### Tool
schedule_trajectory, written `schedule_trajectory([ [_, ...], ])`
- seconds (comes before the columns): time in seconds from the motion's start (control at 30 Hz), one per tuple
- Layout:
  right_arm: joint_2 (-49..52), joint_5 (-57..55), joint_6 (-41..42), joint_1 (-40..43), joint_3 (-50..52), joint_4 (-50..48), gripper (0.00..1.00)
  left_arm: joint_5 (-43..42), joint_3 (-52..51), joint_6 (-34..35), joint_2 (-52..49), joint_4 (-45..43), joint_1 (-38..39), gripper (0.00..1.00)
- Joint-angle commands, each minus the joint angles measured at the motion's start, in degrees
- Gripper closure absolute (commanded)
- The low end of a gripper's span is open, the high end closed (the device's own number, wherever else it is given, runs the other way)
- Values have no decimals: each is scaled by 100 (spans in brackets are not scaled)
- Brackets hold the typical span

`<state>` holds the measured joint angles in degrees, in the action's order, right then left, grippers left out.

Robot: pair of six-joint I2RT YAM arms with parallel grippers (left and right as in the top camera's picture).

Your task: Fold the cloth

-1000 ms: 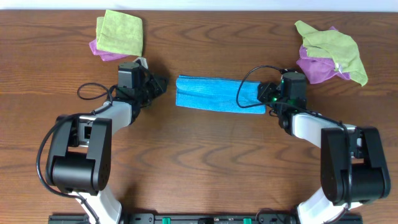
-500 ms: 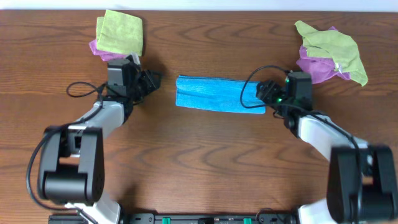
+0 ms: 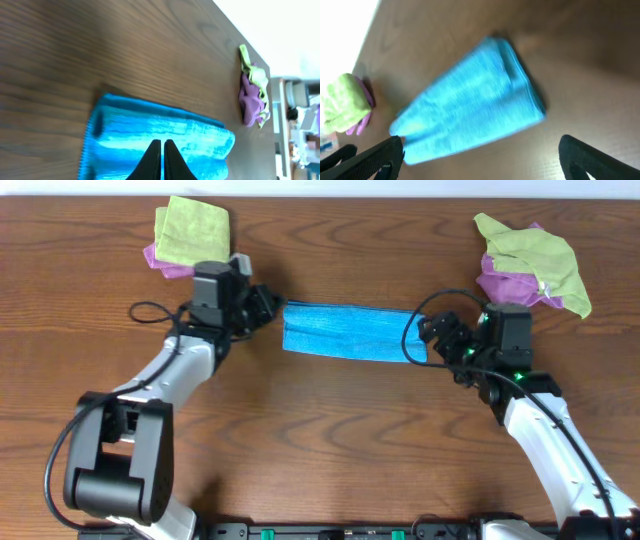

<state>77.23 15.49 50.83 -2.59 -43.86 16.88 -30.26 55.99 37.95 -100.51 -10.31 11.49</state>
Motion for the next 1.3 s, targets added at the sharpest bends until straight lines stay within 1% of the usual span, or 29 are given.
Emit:
schedule_trajectory([
  [0.0,-2,199,343,33,31,140,1,437,120,85,-11,22,251,94],
  [0.17,20,212,450,37,435,9,1,498,120,151,-470,20,474,94],
  [0.3,127,319,597,37,918,-590,1,520,162,151,-828,2,542,94],
  [0.47,341,586,643,31,1451,-1781,1,586,310,153,-1226,-20,546,94],
  [0.6,614,597,708,26,1506,-2015,2,669,448,286,-1495,-83,546,94],
  [0.7,973,597,881,26,1506,-2332,5,673,476,302,-1561,-81,549,94],
  [0.87,1670,599,1156,-26,1506,-3110,6,691,476,302,-1565,37,549,94],
  [0.93,1880,592,1261,-85,1506,-3362,8,693,476,297,-1565,118,549,94],
  [1.0,2107,560,1357,-164,1506,-3652,12,691,476,278,-1565,199,549,94],
  [1.03,2225,527,1408,-199,1506,-3801,15,691,476,275,-1565,227,549,94],
  [1.23,2844,337,1451,-326,1504,-4472,18,691,476,275,-1565,260,549,94],
  [1.27,2927,273,1451,-339,1504,-4533,22,691,476,275,-1565,260,546,94],
])
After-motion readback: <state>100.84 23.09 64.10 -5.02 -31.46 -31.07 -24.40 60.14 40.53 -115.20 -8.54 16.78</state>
